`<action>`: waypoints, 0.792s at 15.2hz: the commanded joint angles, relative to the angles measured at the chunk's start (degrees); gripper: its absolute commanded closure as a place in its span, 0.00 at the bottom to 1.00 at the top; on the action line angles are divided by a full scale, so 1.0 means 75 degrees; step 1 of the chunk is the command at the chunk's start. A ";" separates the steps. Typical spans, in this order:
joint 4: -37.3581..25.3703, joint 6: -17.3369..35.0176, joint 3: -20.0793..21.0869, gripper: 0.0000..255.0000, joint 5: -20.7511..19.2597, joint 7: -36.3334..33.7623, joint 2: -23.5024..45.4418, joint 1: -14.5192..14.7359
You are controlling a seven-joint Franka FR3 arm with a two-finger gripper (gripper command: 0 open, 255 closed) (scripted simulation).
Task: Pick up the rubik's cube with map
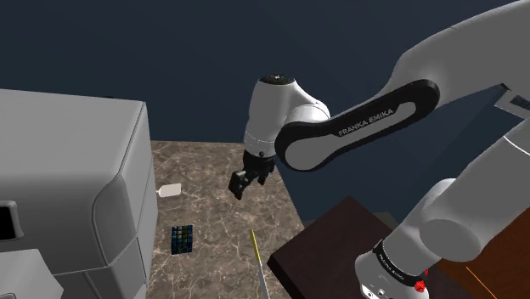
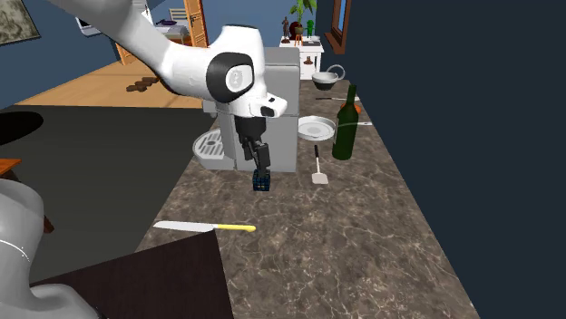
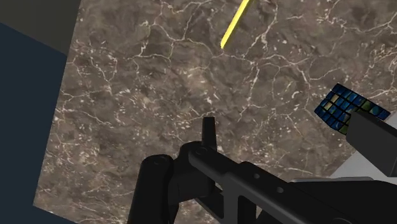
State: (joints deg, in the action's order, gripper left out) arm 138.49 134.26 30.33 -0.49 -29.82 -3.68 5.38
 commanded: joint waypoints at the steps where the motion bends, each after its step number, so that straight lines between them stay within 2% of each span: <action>1: -0.0297 0.0340 0.0150 0.00 -0.0490 -0.0584 0.0748 0.0039; 5: -0.1012 0.0697 0.0121 0.00 -0.1471 -0.1640 0.2080 0.0383; 12: -0.2630 0.0930 -0.0431 0.00 -0.2691 -0.2950 0.4231 0.1466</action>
State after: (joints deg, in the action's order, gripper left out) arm 121.68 141.35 27.97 -19.18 -50.41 24.92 14.74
